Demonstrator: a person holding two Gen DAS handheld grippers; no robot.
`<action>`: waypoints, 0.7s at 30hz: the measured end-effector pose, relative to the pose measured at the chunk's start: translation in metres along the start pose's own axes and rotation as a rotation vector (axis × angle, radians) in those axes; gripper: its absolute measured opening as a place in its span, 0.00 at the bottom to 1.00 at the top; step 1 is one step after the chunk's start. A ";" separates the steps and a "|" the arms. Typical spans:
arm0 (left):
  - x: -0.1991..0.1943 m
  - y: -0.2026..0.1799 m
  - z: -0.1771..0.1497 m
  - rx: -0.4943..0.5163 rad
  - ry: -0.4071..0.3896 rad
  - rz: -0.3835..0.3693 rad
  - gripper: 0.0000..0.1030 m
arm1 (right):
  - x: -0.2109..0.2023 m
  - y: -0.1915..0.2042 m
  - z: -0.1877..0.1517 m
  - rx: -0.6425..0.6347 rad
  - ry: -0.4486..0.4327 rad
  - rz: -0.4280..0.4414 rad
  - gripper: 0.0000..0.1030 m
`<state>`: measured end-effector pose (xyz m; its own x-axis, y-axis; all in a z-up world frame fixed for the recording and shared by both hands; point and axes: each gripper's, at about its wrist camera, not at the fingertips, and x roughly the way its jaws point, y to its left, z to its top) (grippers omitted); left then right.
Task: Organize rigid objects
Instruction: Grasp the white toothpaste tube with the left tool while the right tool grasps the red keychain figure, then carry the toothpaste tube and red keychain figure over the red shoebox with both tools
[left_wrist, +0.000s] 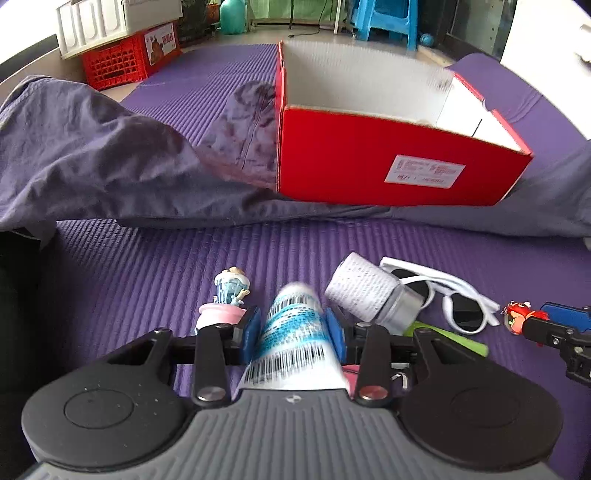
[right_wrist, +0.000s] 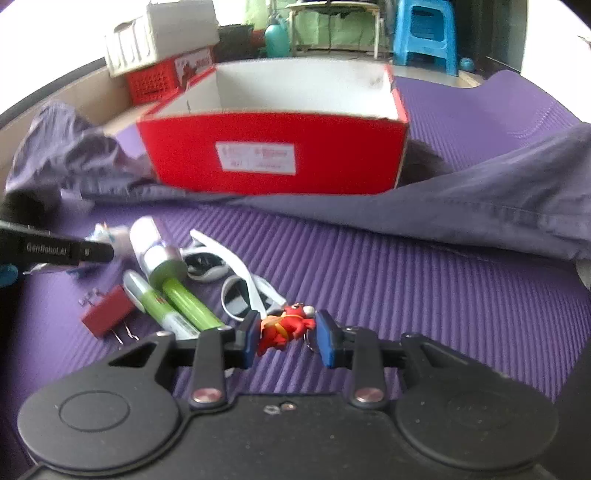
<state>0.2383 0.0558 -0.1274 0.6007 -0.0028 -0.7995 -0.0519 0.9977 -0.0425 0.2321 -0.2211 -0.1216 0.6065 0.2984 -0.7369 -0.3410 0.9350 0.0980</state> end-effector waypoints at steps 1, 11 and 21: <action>-0.004 0.000 0.000 -0.004 0.001 -0.005 0.33 | -0.003 -0.002 0.001 0.013 0.000 -0.002 0.30; -0.023 0.002 -0.002 -0.006 -0.003 -0.020 0.19 | -0.034 -0.013 0.000 0.077 -0.021 -0.006 0.30; -0.007 0.014 -0.019 -0.039 0.130 -0.046 0.52 | -0.040 -0.019 -0.010 0.119 -0.027 -0.002 0.30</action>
<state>0.2186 0.0691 -0.1340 0.4947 -0.0598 -0.8670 -0.0593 0.9930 -0.1023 0.2073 -0.2524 -0.1004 0.6269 0.3004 -0.7188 -0.2530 0.9512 0.1768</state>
